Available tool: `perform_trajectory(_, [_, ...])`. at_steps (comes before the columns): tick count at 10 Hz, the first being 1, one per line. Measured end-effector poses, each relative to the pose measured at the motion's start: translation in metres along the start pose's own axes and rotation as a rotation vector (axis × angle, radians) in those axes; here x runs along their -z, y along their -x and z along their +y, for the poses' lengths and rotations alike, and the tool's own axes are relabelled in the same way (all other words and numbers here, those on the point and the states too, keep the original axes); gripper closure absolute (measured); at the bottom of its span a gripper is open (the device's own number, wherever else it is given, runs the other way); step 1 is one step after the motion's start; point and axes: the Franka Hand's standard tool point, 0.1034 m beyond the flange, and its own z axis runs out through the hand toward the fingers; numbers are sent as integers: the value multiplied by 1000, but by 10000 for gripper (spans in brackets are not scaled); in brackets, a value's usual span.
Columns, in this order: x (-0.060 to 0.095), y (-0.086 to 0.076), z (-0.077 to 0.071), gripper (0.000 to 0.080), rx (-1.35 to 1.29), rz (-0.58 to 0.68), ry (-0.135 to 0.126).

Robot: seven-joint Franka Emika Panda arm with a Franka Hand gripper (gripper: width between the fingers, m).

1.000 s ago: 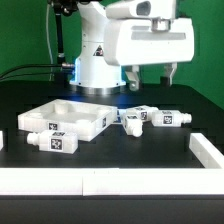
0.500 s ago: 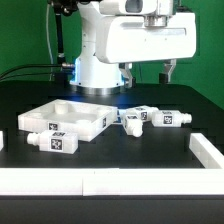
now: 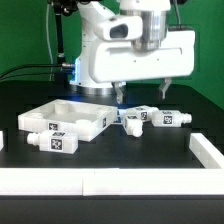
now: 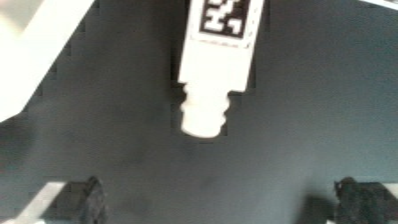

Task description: Assemble one leg

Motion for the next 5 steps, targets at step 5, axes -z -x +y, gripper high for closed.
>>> perform_trajectory(5, [-13, 0, -2, 149, 61, 100, 15])
